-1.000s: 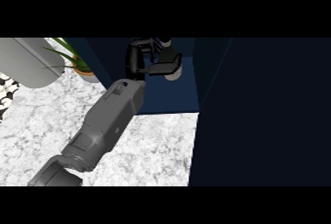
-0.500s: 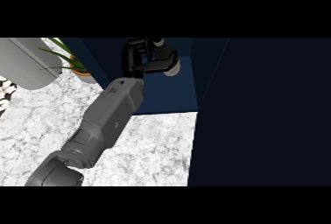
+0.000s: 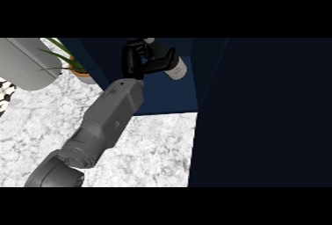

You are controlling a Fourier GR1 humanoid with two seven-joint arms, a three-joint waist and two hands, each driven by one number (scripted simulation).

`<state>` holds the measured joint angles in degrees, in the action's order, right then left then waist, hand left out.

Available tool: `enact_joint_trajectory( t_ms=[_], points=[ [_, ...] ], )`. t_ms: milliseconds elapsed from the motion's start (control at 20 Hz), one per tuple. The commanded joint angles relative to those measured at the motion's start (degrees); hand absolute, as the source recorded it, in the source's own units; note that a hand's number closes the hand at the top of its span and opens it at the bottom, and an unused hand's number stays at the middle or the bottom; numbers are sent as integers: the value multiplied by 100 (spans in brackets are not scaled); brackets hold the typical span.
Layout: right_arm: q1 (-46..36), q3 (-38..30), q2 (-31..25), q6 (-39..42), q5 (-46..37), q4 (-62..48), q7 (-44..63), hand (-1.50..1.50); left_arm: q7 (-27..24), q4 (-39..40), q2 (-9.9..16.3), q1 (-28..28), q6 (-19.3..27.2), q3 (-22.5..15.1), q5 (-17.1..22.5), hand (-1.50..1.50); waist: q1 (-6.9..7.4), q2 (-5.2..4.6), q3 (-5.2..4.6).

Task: Pick up the wine, place it into the cabinet and close the cabinet

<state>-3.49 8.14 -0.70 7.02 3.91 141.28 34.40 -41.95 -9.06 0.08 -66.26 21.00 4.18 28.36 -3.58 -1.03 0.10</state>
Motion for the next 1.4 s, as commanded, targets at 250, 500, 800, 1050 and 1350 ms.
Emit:
enact_joint_trajectory(
  t_ms=[250,500,800,1050,1350],
  points=[
    [-195,-223,-29,19,317,-35,26,-150,-56,306,31,0,330,-46,-234,-150,36,-27,-12],
    [213,82,12,74,128,262,7,-150,-36,400,119,-37,480,-52,-316,-150,-54,-36,-13],
    [-97,12,11,7,270,295,202,-150,13,556,176,44,526,-238,-561,-150,-79,-51,-15],
    [85,159,-1,20,84,462,249,-150,-328,519,238,376,544,-142,-518,-150,-132,-63,-21],
    [-206,154,68,-45,89,-155,-43,-150,-423,445,313,391,364,-7,-445,-150,-93,-112,-22]
  ],
)
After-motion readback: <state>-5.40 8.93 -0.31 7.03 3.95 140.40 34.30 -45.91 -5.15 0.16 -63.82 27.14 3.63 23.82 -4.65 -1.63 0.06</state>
